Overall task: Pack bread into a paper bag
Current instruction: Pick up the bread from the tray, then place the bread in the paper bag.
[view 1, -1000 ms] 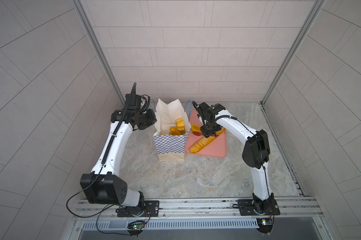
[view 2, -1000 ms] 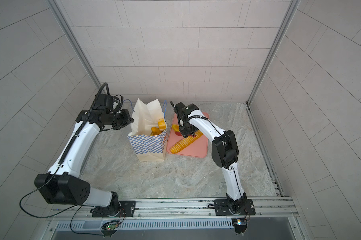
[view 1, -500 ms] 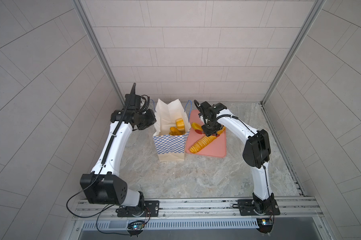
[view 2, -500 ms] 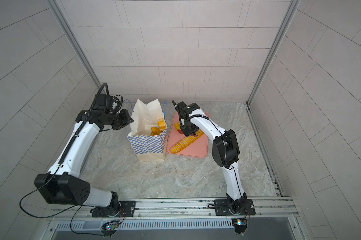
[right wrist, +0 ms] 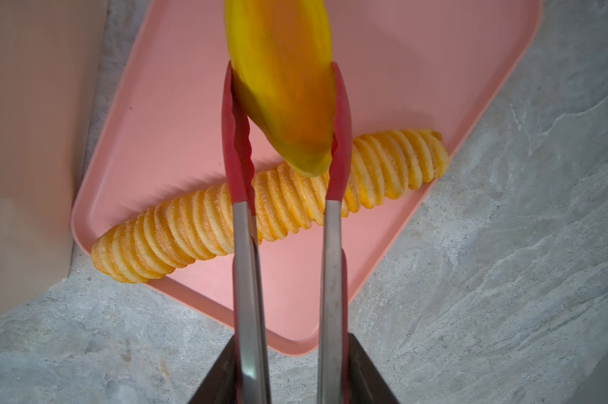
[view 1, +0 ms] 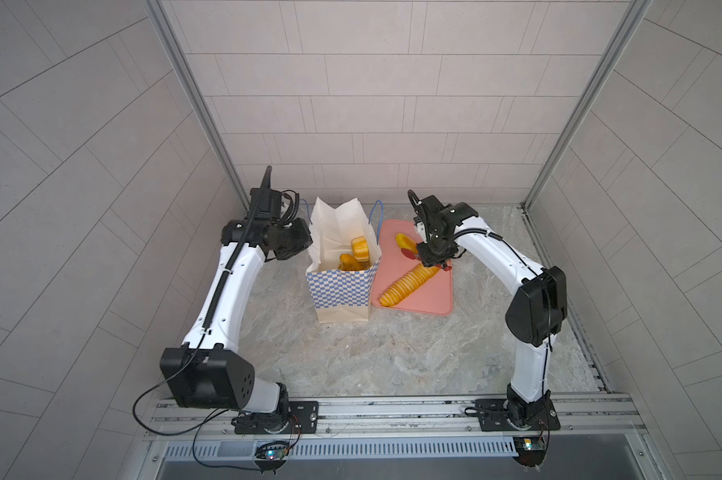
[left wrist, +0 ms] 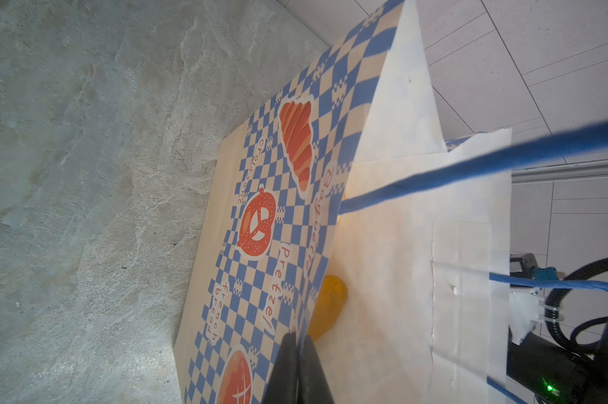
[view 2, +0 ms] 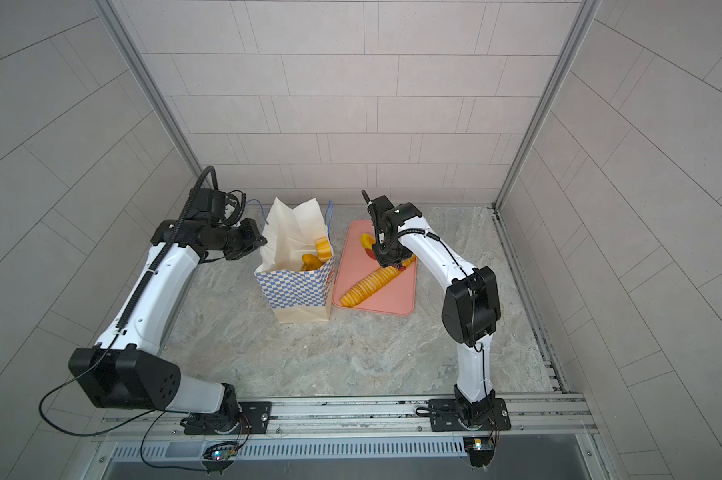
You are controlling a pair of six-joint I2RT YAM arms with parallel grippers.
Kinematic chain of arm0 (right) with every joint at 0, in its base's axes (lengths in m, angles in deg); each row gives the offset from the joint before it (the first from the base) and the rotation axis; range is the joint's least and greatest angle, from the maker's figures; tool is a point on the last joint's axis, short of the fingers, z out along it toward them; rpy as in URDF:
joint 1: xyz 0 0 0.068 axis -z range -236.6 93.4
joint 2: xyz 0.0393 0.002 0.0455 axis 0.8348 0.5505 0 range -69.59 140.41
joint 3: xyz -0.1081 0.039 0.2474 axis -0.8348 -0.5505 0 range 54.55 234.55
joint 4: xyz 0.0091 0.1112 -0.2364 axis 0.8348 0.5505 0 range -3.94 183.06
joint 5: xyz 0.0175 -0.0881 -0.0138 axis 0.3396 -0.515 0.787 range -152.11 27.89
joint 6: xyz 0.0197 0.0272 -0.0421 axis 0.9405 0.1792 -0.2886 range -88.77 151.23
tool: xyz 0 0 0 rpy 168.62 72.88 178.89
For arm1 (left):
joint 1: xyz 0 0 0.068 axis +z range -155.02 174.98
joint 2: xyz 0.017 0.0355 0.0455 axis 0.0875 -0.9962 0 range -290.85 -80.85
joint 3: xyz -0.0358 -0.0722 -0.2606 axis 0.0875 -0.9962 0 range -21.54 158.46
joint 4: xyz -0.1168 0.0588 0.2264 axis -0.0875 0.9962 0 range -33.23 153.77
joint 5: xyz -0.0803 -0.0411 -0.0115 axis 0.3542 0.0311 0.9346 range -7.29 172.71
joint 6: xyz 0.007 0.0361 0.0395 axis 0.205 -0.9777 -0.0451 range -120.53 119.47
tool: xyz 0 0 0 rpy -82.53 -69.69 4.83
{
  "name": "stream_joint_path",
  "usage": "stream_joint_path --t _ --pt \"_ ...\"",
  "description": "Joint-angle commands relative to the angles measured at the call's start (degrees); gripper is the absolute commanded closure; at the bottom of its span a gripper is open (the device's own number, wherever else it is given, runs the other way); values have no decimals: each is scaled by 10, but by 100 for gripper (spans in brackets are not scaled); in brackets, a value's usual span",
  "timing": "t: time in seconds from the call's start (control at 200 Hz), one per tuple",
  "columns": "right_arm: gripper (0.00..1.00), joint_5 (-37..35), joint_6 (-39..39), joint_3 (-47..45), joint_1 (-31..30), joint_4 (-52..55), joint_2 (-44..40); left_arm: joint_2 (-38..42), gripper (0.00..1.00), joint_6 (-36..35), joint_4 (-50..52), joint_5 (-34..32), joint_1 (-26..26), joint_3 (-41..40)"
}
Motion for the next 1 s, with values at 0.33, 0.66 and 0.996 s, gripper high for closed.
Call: stream_joint_path --t 0.33,0.66,0.996 --pt "58 29 58 -10 16 -12 -100 -3 100 -6 14 -6 3 28" --pt "58 37 63 -21 16 -33 -159 -5 100 -4 9 -3 4 32" --pt "58 47 87 0 26 -40 -210 -4 100 -4 9 0 4 27"
